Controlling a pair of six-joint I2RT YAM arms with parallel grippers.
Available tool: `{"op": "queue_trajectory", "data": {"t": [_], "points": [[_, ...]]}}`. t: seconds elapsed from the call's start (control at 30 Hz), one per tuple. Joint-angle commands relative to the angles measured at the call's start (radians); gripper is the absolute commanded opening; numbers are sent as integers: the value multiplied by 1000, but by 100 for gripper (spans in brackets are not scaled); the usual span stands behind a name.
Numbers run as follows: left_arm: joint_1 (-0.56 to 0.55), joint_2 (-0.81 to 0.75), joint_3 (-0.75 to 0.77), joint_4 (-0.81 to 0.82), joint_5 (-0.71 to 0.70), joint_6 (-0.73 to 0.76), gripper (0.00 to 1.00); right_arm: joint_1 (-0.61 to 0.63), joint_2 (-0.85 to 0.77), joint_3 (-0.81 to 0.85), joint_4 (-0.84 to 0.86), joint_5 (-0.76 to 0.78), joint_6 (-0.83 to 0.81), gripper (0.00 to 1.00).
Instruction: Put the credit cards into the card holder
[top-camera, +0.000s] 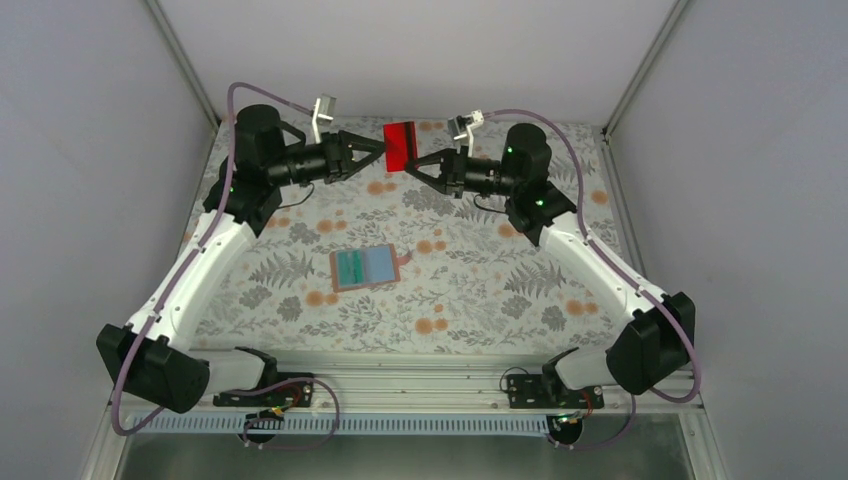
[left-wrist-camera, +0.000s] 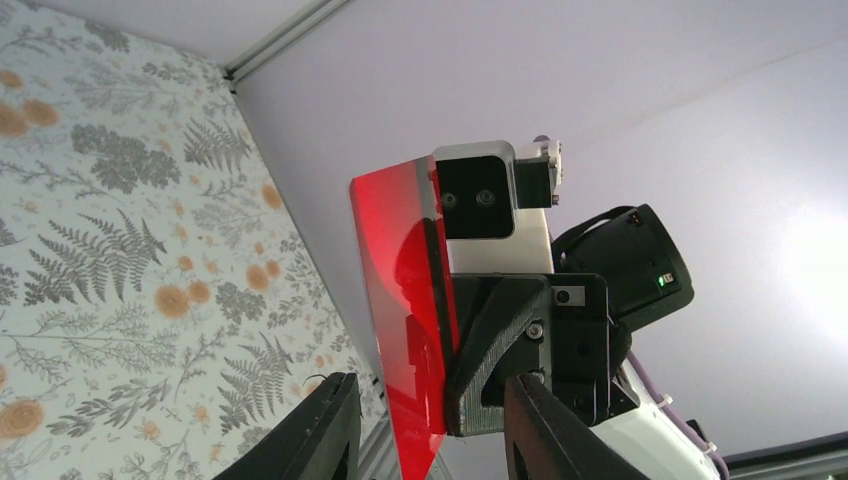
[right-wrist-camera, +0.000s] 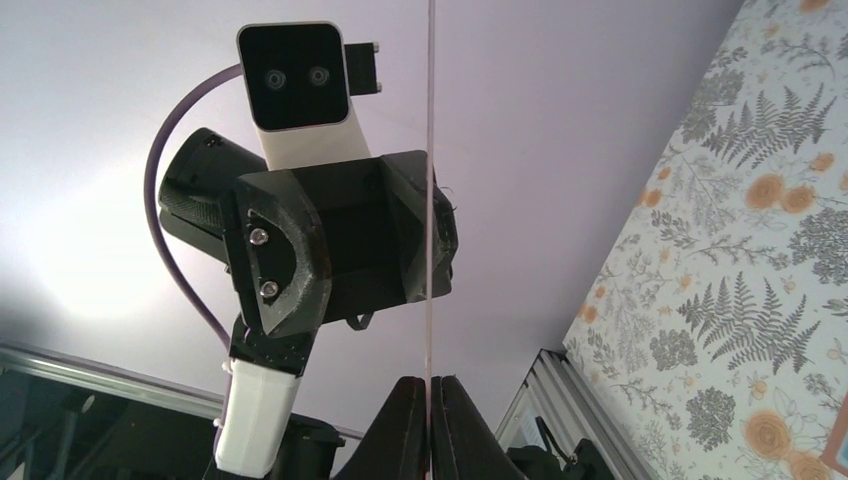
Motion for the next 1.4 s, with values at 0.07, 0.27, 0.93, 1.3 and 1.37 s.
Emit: {"op": "queue_trajectory", "data": {"t": [0.07,0.27,0.93,1.3,1.37], "points": [[7,14,34,37,27,-4,35,-2,12,45,69,-63,12,4],[5,15,26,68,38,-19,27,2,17,50,79,-85,15,4],[4,-12,-23,109,56,-54,2,34,73,121,-60,-129,-76,4],[90,-122,-29,-294,-38,200,2,-30,107,225,-580,-6,-417,80],[117,-142,-44,-369,-49,261,2,-34,113,231,-632,46,-450,81]]}}
